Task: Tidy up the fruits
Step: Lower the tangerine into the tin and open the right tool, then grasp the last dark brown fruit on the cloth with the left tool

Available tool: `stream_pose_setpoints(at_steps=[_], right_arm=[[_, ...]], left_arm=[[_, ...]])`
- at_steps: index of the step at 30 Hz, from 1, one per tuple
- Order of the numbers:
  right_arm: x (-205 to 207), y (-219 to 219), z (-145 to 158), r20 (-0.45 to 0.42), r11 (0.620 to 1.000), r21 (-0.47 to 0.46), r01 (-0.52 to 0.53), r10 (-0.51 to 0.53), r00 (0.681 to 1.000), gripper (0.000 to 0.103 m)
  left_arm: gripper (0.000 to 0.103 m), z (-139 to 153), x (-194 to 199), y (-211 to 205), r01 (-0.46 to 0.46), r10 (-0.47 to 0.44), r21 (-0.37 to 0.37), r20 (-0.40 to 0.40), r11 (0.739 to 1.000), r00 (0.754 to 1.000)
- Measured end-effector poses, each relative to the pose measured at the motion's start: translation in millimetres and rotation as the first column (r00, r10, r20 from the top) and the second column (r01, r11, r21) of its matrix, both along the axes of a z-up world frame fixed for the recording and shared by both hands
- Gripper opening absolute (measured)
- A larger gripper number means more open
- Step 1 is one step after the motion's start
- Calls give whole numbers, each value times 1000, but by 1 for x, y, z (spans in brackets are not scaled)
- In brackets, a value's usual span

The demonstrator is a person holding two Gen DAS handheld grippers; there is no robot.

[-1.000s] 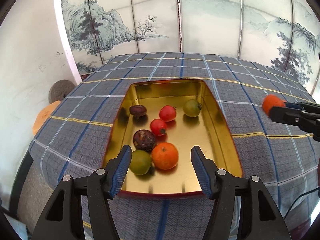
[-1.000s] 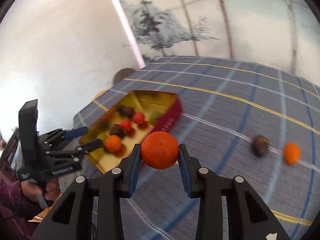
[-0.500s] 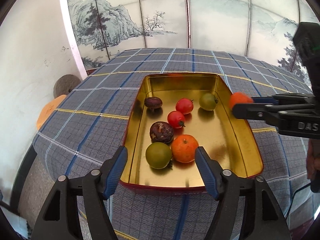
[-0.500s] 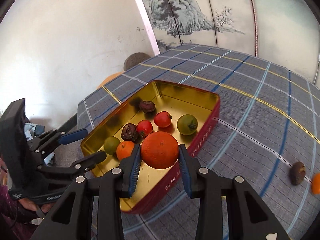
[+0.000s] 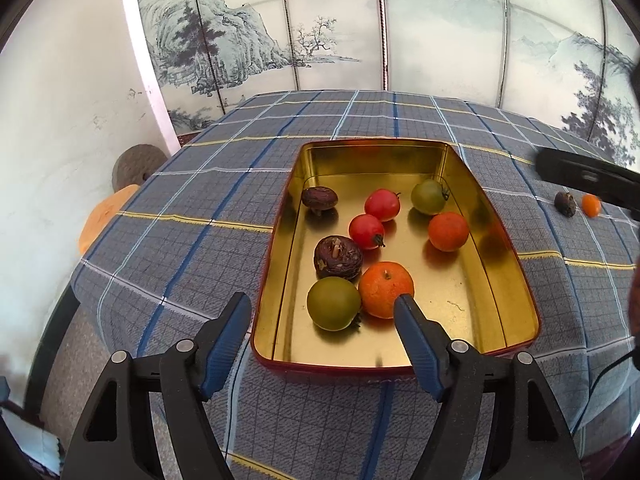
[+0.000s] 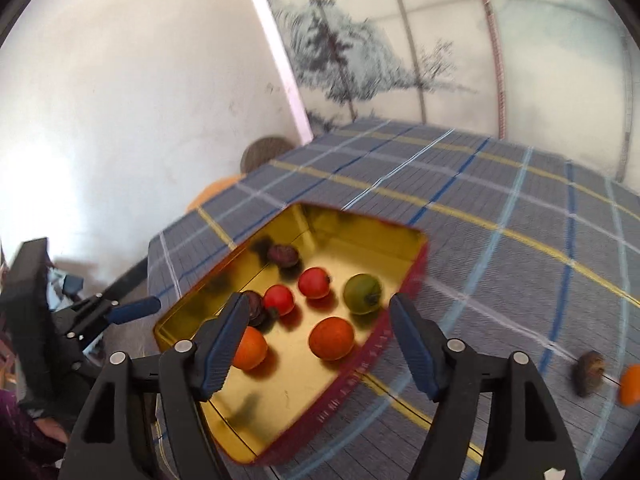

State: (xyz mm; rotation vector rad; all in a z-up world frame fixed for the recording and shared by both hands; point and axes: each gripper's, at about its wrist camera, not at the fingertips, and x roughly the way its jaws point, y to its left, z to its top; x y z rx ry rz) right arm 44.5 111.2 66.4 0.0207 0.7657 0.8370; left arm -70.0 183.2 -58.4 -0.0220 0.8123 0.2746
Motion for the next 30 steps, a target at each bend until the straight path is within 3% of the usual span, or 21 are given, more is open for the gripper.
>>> stream_pose_setpoints(at_steps=[2, 7, 11, 15, 20, 24, 25, 30], right_arm=[[-4, -26, 2, 17, 998, -10, 57, -57, 998, 85], [-6, -105, -11, 29, 969, -102, 224, -222, 975, 91], [0, -168, -28, 56, 893, -236, 383, -381, 923, 95], [12, -239, -48, 31, 805, -307, 508, -525, 851, 97], [31, -296, -70, -8, 703, -401, 588, -645, 765, 101], [46, -319, -81, -22, 631, -487, 604, -700, 713, 102], [51, -322, -84, -29, 625, -506, 595, -701, 712, 102], [59, -338, -87, -65, 671, -463, 579, -677, 733, 103]], left_arm=[[74, 1, 0, -2, 5, -5, 7, -1, 1000, 1000], [74, 6, 2, -14, 31, -31, 34, -1, 999, 1000], [74, 12, 5, -29, 65, -65, 69, -2, 995, 998], [75, 17, 14, -50, 110, -108, 109, -18, 988, 994], [75, 22, 26, -78, 169, -166, 153, -34, 974, 986], [75, 23, 44, -104, 219, -211, 179, -59, 959, 976], [76, 23, 48, -111, 231, -222, 189, -65, 955, 973], [76, 21, 75, -147, 307, -293, 184, -102, 934, 951]])
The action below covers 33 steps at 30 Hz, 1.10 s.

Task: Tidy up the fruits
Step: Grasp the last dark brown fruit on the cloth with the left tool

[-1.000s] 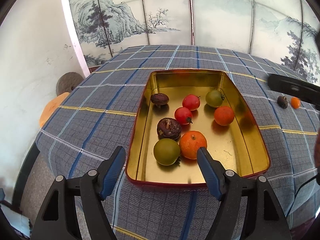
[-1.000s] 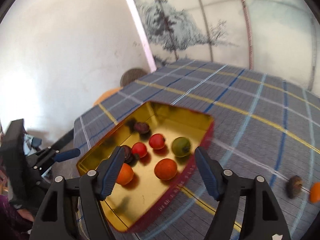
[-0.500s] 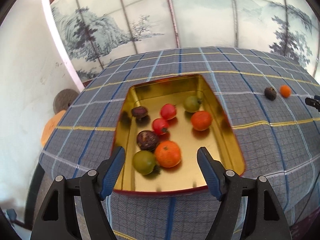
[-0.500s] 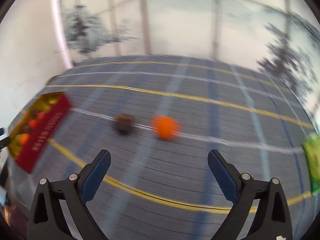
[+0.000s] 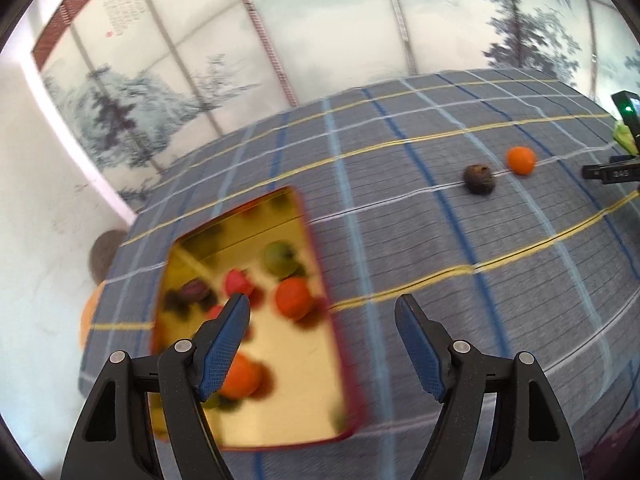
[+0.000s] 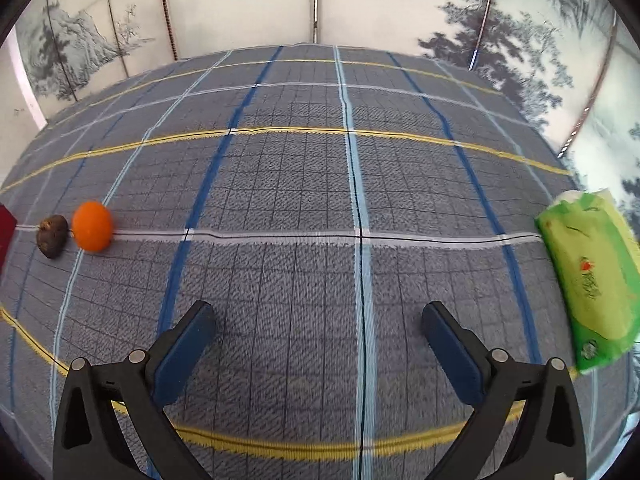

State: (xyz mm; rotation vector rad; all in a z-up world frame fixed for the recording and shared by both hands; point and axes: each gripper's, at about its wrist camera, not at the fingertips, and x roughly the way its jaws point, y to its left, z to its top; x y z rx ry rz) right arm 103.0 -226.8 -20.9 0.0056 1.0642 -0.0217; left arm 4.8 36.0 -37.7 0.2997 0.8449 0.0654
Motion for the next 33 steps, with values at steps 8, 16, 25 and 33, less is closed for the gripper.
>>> stream_pose_setpoints(at_steps=[8, 16, 25, 33], right_arm=[[0, -2, -2, 32, 1000, 1, -3, 3, 999, 103], [0, -1, -2, 32, 1000, 3, -3, 3, 999, 103], [-1, -1, -1, 36, 1000, 14, -3, 3, 999, 103], [1, -1, -1, 32, 1000, 5, 5, -6, 999, 103]], left_arm=[[75, -7, 72, -45, 83, -107, -233, -94, 969, 990], [75, -31, 142, -91, 97, -150, -322, -143, 942, 978], [39, -63, 169, -102, 63, -125, -352, -158, 934, 979], [39, -63, 149, -98, 29, -73, -360, -109, 933, 991]])
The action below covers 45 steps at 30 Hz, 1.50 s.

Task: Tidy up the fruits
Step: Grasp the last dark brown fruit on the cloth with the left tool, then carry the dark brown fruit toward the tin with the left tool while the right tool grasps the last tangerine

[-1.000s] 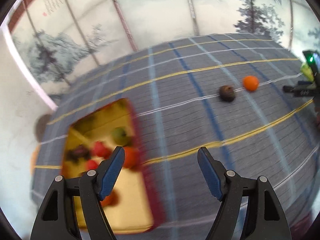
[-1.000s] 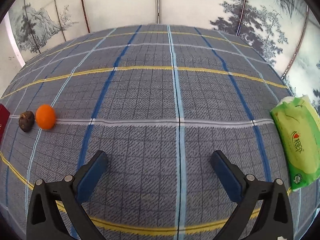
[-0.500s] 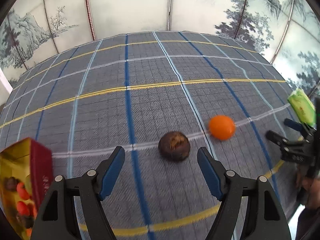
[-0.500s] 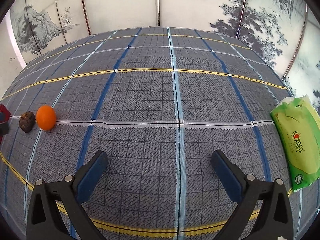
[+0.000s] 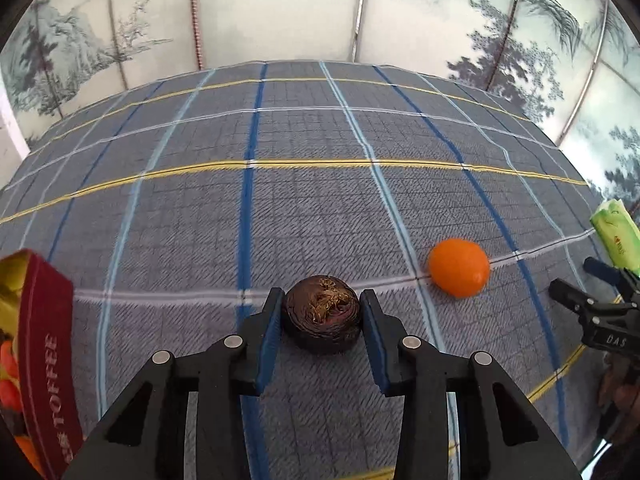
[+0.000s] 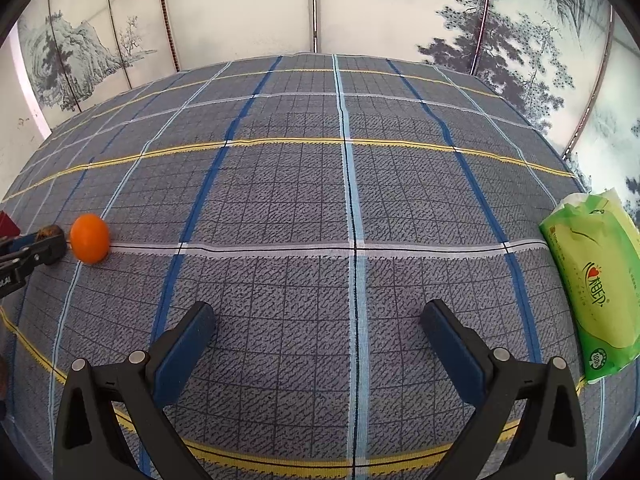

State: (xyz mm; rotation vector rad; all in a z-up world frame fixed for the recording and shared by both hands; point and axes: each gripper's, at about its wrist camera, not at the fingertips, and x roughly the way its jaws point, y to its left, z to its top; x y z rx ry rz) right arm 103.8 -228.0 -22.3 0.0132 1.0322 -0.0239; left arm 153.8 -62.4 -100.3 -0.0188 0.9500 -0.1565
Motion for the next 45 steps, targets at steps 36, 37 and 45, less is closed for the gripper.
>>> stream_pose_setpoints(at_steps=[36, 37, 45], right_arm=[[-36, 68, 45, 236, 963, 137, -233, 197, 952, 103], [-35, 74, 45, 237, 958, 136, -252, 216, 947, 103], [-14, 103, 38, 212, 921, 157, -357, 322, 923, 103]], left_arm=[[39, 58, -129, 71, -92, 87, 35, 126, 995, 988], [39, 59, -131, 73, -95, 90, 38, 130, 995, 987], [40, 65, -145, 89, -122, 114, 46, 143, 991, 983]])
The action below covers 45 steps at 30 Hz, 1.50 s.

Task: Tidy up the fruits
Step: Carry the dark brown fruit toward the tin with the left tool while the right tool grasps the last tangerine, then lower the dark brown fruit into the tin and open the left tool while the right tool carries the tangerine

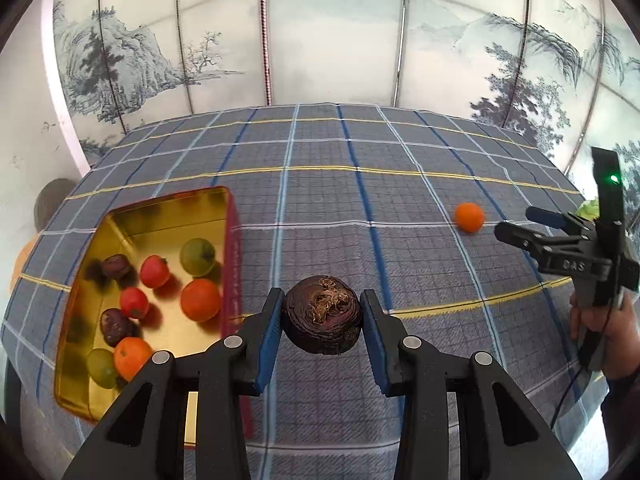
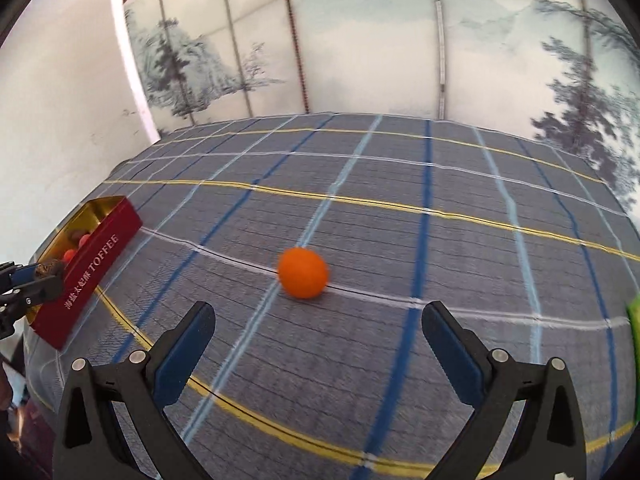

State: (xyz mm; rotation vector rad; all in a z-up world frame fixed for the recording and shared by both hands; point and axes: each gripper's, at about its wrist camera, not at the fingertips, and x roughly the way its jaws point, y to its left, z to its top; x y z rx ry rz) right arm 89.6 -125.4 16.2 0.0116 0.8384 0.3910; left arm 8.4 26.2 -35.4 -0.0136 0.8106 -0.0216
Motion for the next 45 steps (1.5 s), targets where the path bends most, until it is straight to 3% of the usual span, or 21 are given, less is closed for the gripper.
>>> stream_pose_setpoints(at_steps=[4, 12, 15, 19, 30, 45], right_arm=[[15, 10, -7, -24, 1000, -18, -23, 22, 999, 101], [42, 30, -26, -88, 995, -62, -74, 68, 994, 74], [48, 36, -33, -120, 994, -79, -78, 68, 990, 61], [48, 34, -33, -125, 994, -85, -69, 58, 991, 33], [-8, 37, -16, -102, 993, 113, -44, 56, 993, 32], [-20, 55, -21, -111, 995, 84, -61, 70, 991, 32]], left_arm=[[40, 2, -4, 8, -17, 17, 1, 1, 1000, 1000], [40, 6, -11, 27, -60, 60, 9, 2, 998, 998], [40, 8, -13, 36, -81, 81, 6, 2, 997, 997], [40, 8, -16, 52, -111, 111, -6, -5, 994, 994], [40, -4, -29, 110, -239, 239, 8, -34, 971, 970], [40, -19, -27, 118, -231, 231, 9, -69, 973, 971]])
